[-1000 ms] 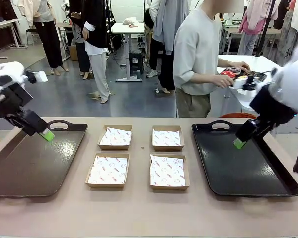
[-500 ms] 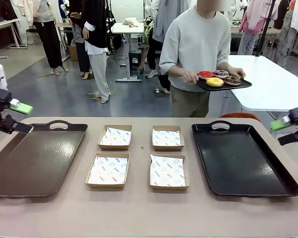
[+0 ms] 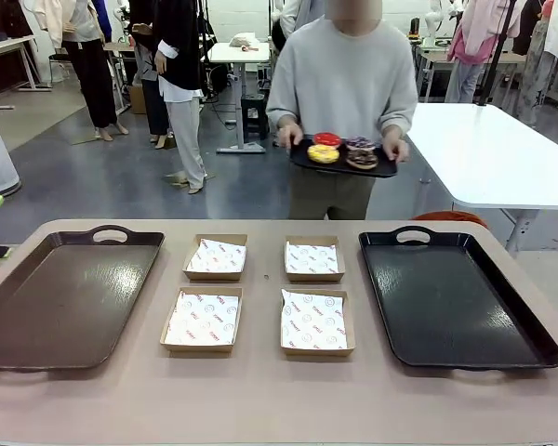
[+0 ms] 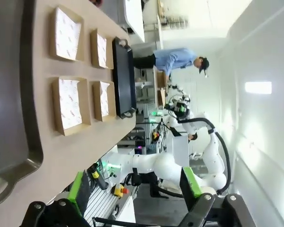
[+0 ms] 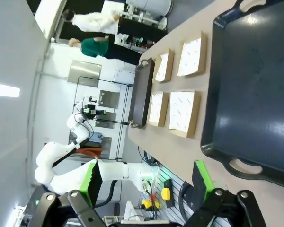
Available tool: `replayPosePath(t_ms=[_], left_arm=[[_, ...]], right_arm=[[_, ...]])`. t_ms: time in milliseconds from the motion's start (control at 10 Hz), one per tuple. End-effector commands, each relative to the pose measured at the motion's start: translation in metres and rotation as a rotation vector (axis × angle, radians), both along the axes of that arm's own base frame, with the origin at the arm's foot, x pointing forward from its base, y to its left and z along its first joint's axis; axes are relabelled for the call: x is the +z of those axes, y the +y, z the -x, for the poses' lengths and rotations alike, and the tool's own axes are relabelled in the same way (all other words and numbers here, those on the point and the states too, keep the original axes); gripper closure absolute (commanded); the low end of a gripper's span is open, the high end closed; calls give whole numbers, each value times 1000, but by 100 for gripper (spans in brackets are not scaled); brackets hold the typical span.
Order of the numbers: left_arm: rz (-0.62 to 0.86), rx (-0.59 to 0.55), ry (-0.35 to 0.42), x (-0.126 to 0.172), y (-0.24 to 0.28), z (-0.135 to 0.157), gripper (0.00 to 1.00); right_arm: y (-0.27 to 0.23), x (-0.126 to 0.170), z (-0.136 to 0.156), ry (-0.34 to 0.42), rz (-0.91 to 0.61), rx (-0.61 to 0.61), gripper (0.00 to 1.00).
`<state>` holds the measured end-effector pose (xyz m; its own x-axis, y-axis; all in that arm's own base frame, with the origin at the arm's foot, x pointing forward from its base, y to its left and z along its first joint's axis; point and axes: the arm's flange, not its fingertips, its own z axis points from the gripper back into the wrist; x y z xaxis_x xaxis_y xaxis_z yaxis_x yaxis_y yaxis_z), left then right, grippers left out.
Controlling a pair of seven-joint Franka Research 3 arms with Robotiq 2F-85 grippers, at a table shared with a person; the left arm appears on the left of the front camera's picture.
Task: Individually package the donuts and arrange them on the tray.
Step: Pick up one Paper togo box.
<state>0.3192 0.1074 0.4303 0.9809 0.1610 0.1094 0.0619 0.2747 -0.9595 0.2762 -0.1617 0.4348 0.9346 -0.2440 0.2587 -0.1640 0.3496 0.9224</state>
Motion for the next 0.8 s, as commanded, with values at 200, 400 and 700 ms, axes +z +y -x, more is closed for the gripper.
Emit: replayPosePath(t_ms=[200,400,700], left_arm=[[19,45,27,-10,25,20,0],[-42,39,57,-13,32,24,0],[-25,50,60,-13,33,23,0]], right_arm=[[-37,-18,6,29,28,28,0],[-44,-18,11,37,35,11,0],[-43,-20,11,48,24,-6,0]])
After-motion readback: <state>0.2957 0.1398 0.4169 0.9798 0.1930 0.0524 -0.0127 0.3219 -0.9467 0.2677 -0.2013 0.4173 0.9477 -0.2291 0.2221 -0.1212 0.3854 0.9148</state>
